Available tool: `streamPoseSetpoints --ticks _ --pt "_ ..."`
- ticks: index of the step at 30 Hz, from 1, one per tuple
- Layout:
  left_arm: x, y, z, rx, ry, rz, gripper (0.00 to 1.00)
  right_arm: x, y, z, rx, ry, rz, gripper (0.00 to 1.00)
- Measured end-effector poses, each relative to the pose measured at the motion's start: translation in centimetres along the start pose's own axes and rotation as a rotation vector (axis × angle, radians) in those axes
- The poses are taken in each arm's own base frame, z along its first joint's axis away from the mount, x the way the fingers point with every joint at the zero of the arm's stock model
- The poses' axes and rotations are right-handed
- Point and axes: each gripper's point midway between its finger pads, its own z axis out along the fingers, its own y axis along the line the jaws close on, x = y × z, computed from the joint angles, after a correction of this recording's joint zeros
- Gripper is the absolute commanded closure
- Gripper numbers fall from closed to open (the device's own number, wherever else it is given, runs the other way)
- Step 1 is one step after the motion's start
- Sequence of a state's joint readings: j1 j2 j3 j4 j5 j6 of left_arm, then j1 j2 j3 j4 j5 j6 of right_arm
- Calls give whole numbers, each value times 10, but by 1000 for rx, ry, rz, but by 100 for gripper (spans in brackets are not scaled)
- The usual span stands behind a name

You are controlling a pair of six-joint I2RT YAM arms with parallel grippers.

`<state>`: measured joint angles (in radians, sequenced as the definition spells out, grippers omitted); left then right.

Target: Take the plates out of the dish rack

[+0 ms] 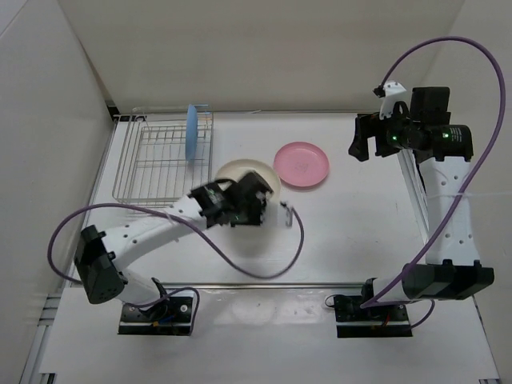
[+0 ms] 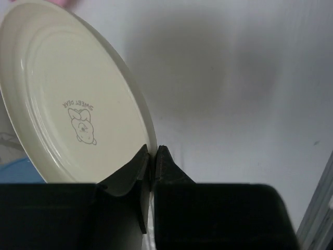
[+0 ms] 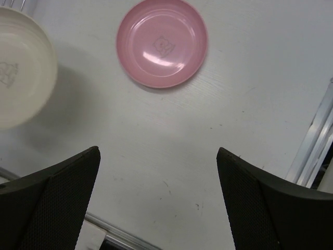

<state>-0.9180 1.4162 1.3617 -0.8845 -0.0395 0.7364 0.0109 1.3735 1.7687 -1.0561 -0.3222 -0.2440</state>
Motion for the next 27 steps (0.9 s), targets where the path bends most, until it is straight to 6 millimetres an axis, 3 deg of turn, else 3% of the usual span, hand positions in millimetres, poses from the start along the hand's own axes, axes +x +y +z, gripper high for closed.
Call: streamPoseSetpoints --ticks 2,5,9,13,17,20,24,25,27 --pt "16 -36 19 24 144 196 89 2 7 7 -33 28 -3 5" --pt "11 -57 22 -17 222 449 89 7 20 19 -88 72 -26 5" --pt "-42 -48 8 -158 175 615 89 15 42 31 -158 123 -68 6" --pt "-101 -37 -2 -279 80 649 89 19 61 36 -210 143 -116 6" --pt "-131 -35 -8 -329 35 662 89 26 66 41 -227 165 -125 11" --pt "-136 -37 -3 -332 36 674 89 28 67 42 -229 170 -128 27" --pt "-137 -39 6 -322 54 695 89 29 65 44 -214 173 -139 61" --pt "-138 -39 7 -321 54 695 89 29 65 45 -212 175 -138 75" --pt "-141 -39 7 -321 50 693 89 30 64 46 -203 177 -140 86"
